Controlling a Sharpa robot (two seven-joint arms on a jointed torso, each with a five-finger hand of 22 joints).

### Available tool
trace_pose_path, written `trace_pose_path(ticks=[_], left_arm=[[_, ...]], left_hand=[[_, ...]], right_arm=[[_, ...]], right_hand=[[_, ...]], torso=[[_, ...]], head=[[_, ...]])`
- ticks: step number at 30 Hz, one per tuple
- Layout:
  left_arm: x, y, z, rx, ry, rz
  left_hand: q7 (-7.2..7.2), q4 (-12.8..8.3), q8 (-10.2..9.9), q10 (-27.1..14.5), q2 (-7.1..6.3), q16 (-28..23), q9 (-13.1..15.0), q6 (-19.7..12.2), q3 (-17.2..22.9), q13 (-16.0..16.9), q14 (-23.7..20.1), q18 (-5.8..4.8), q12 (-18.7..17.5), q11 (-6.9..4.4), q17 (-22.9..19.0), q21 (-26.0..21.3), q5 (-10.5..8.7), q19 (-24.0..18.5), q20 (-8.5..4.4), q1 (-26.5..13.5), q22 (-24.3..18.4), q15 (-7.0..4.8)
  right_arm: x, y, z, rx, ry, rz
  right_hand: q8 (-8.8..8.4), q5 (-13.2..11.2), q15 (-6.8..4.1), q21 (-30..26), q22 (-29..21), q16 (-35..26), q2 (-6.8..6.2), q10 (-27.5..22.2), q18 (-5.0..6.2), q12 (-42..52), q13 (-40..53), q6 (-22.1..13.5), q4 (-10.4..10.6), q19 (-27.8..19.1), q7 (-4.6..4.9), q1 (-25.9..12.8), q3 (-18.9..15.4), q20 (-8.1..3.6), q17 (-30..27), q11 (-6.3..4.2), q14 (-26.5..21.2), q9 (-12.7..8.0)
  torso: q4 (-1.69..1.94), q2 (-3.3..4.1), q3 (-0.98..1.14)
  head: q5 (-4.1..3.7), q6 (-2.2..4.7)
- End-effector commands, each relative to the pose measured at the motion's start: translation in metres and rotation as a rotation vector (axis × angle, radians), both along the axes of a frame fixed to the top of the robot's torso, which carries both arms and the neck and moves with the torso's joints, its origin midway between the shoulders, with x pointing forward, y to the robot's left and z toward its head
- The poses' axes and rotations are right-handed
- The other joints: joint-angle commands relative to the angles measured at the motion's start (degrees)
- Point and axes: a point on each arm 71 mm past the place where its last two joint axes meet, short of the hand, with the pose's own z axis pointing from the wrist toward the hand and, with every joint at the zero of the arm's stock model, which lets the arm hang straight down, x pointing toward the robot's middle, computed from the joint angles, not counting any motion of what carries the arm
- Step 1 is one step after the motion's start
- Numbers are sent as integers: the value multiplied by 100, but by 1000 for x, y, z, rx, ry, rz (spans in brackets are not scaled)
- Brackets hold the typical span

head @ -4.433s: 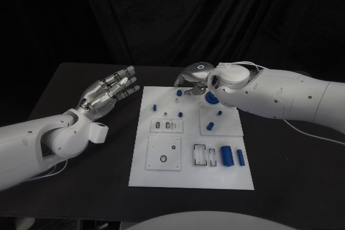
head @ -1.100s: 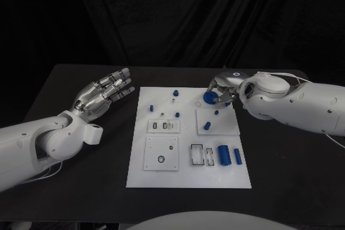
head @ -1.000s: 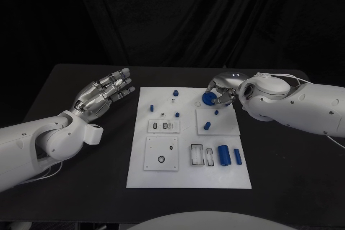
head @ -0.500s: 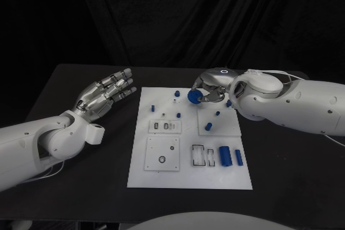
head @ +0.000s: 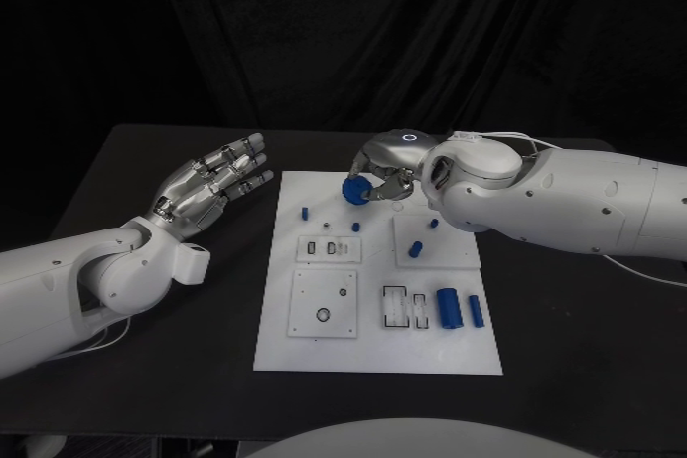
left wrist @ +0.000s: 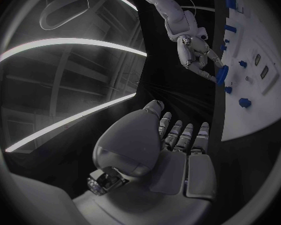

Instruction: Assemble the parts on the task board

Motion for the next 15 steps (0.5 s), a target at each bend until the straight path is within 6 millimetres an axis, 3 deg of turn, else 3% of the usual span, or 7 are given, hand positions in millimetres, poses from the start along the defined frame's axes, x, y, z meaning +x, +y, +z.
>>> trace_pose_path(ticks=[1, 15], left_arm=[[-1, -2, 1, -17, -10, -14], [1, -4, 0, -18, -10, -19]], left_hand=[[29, 2, -29, -29, -3, 8, -1, -11, 33, -2, 1, -50, -25, 8, 5, 2, -3, 11, -4, -47, -1, 56], [31, -1, -31, -35, -3, 8, -3, -24, 40, -3, 2, -53, -32, 8, 6, 1, -3, 10, -3, -49, -1, 66]], right_arm=[[4, 3, -5, -30, 20, 11], [17, 15, -19, -50, 34, 7]], right_hand=[[818, -30, 16, 10, 1178, 17, 11, 607, -16, 14, 1507, 103, 1, 79, -155, -68, -17, 11, 1509, 31, 600, 2255], [698, -72, 31, -42, 1165, 17, 4, 607, -4, 14, 1507, -98, 8, 45, -119, -60, 2, 23, 1509, 48, 600, 2220]], torso=[[5, 5, 1], [6, 6, -1]], head=[[-3, -10], [-3, -55]])
